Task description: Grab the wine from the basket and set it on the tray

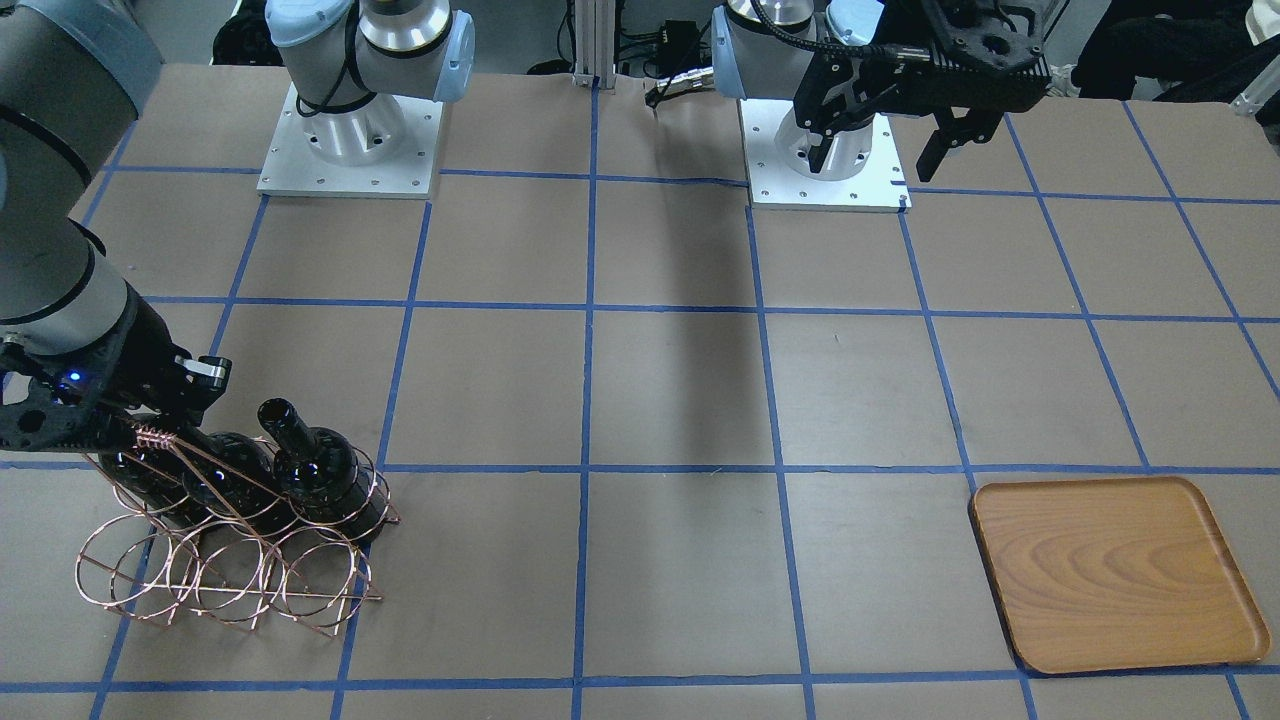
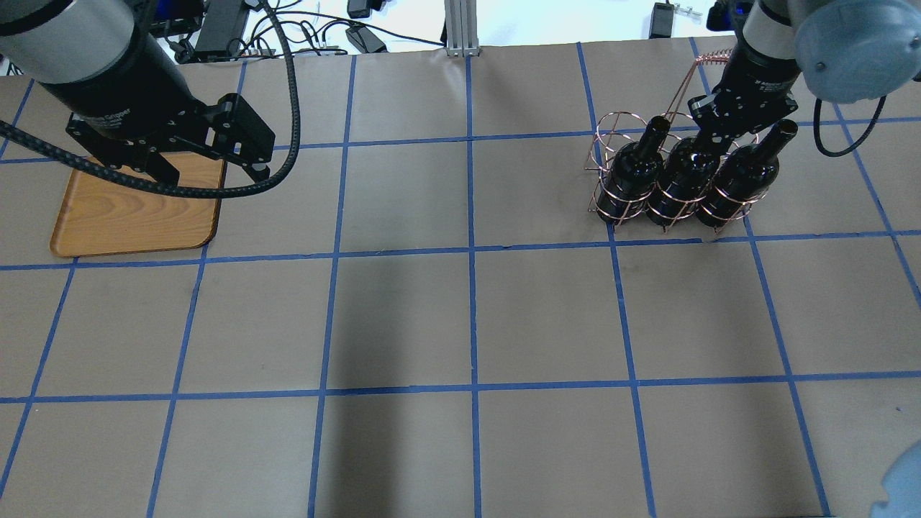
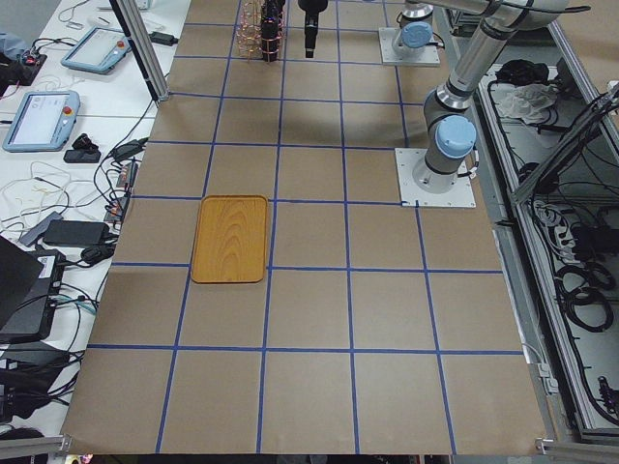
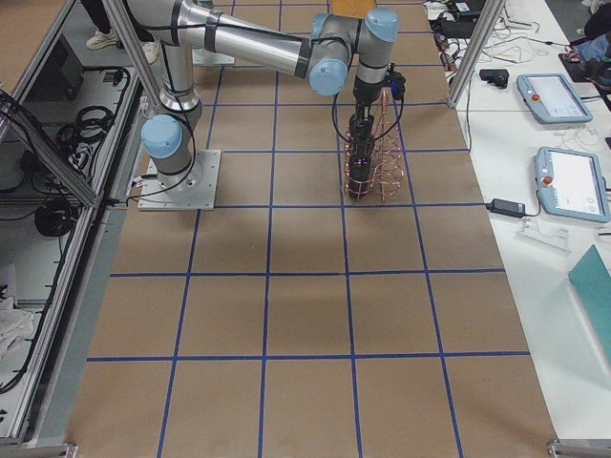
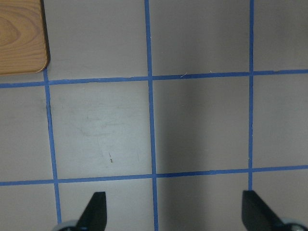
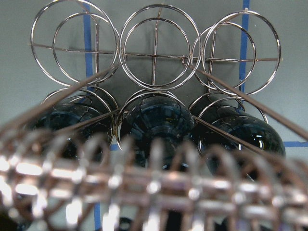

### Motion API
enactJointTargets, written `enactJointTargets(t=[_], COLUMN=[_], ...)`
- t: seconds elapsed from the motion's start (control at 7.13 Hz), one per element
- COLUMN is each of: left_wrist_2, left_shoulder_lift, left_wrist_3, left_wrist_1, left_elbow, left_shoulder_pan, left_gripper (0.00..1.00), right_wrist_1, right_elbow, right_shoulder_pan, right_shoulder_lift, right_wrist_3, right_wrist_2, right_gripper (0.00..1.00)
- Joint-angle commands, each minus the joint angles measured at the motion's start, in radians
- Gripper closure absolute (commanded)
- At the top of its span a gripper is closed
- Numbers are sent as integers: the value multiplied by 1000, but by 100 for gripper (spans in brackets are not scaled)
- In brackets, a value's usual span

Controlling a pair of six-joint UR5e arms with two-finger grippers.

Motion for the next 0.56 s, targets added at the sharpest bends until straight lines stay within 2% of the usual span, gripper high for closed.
enactJointTargets(t=[0.0, 0.14, 0.42], left_wrist_2=[0, 1, 1], left_shoulder_lift=[0, 0, 0], left_wrist_3=[0, 0, 0], left_wrist_1=[0, 0, -2], left_elbow=[0, 0, 0], left_shoulder_pan=[0, 0, 0], left_gripper=[0, 0, 0], right_wrist_1=[-4, -7, -13], right_elbow=[-11, -11, -11], right_shoulder_pan=[0, 0, 0], right_shoulder_lift=[1, 1, 5], right_wrist_3=[-3, -3, -3], right_wrist_2=[11, 6, 15], right_gripper=[32, 25, 24])
